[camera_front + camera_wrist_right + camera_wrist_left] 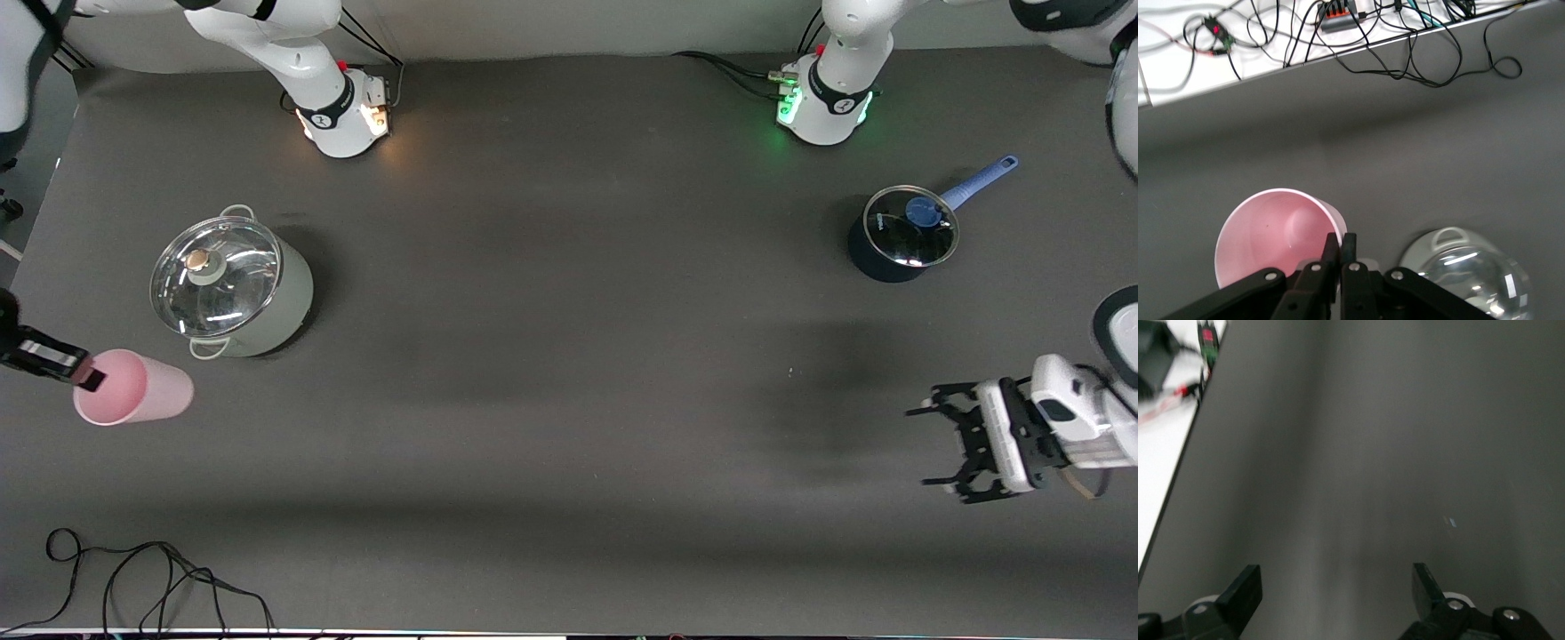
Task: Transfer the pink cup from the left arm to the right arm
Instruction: 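Carry the pink cup with the right gripper beside the glass pot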
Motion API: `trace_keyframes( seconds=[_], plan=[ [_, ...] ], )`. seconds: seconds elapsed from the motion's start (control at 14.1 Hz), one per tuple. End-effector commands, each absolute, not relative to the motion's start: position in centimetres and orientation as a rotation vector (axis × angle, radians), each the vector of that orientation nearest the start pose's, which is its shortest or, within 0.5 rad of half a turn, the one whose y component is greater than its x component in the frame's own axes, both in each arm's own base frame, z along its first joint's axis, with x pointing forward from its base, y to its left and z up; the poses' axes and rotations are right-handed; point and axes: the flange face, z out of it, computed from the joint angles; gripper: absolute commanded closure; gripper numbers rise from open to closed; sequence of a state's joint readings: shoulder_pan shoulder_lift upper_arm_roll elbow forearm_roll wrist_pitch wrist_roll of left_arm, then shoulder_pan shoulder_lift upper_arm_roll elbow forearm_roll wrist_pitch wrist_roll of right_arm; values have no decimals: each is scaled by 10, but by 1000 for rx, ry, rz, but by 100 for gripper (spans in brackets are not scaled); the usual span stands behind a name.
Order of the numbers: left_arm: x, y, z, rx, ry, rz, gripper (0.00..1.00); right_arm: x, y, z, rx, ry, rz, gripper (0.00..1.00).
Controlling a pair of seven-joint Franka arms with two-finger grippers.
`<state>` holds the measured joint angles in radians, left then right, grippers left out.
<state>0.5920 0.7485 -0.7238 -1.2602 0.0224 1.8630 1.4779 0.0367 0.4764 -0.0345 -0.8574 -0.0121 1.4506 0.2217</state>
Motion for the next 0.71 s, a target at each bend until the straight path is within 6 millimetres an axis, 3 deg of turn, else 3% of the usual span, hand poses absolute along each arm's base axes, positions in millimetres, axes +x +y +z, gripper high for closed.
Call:
trace_keyframes(
  seconds=[0.0,0.14,0.43,0.64],
  plan=[
    [707,65,435,-2517,2149,-225,0,668,-24,641,-3166,115,-139,100],
    [698,74,459,-2526,2005,-83,0,672,-46,622,-3183,-8,-91,100],
    [678,82,501,-2715,1528,75,0,692,-53,570,-3198,-83,-146,100],
    [666,87,511,-2861,1206,155,0,707,-53,497,-3198,-100,-236,100]
  ],
)
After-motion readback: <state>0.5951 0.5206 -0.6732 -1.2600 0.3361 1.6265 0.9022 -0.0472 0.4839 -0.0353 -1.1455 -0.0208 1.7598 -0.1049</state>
